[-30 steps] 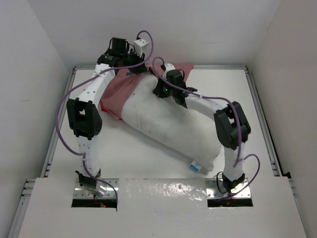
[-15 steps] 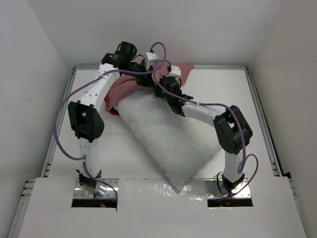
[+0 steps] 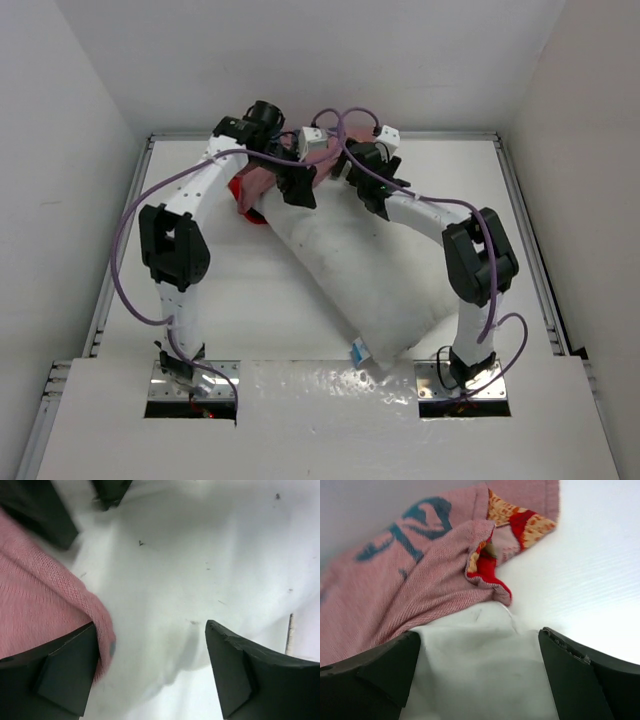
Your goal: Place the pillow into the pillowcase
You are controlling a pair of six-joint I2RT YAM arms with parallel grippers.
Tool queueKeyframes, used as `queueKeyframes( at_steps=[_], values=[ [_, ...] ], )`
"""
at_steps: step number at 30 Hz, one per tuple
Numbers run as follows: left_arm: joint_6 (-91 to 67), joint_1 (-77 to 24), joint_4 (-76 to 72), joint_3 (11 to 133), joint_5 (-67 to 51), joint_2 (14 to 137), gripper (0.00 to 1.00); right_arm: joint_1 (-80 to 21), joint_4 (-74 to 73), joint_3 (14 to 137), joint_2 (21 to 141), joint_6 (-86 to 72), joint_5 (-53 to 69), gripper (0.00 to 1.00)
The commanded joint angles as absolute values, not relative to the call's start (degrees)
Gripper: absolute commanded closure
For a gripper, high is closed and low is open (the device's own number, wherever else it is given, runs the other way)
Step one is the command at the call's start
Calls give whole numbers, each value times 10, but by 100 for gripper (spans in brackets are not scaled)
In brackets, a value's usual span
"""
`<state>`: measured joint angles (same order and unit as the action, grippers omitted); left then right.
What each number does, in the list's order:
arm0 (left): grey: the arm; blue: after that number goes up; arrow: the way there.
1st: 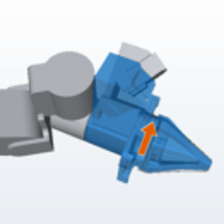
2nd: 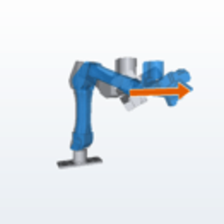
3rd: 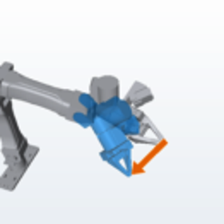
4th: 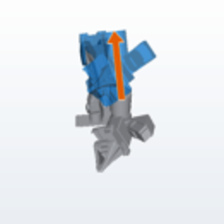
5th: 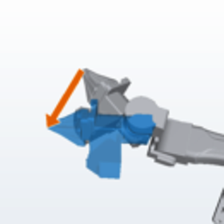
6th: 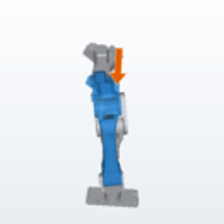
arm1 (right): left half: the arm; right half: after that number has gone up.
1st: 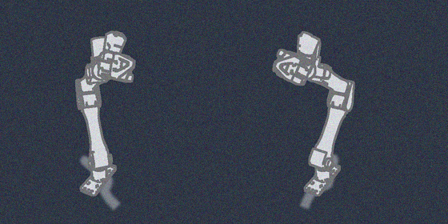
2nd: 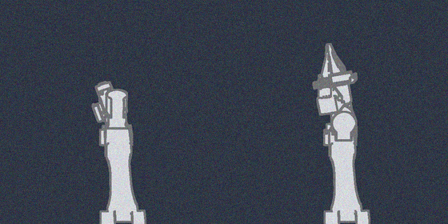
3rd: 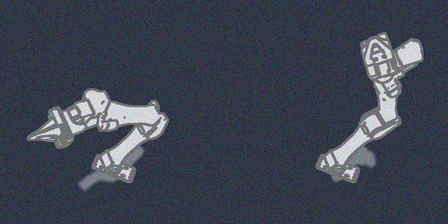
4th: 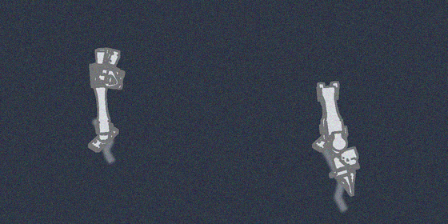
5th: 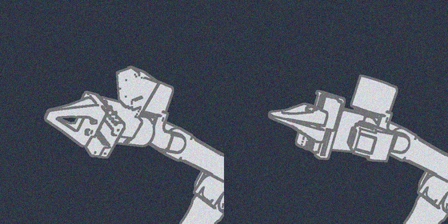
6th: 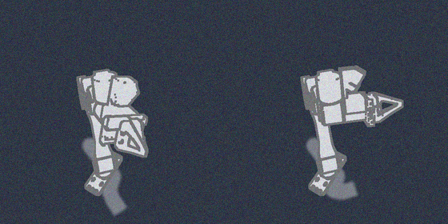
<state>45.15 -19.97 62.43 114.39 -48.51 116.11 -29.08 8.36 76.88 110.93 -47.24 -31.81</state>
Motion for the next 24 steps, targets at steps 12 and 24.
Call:
queueKeyframes(
  at_steps=[12, 24],
  values=[
    [333, 28, 556, 935, -368, 946, 76, -367, -156, 809, 945, -114, -198, 59],
    [300, 53, 446, 868, -325, 1041, 27, -570, -147, 857, 1063, 60, -377, 1]
  ],
)
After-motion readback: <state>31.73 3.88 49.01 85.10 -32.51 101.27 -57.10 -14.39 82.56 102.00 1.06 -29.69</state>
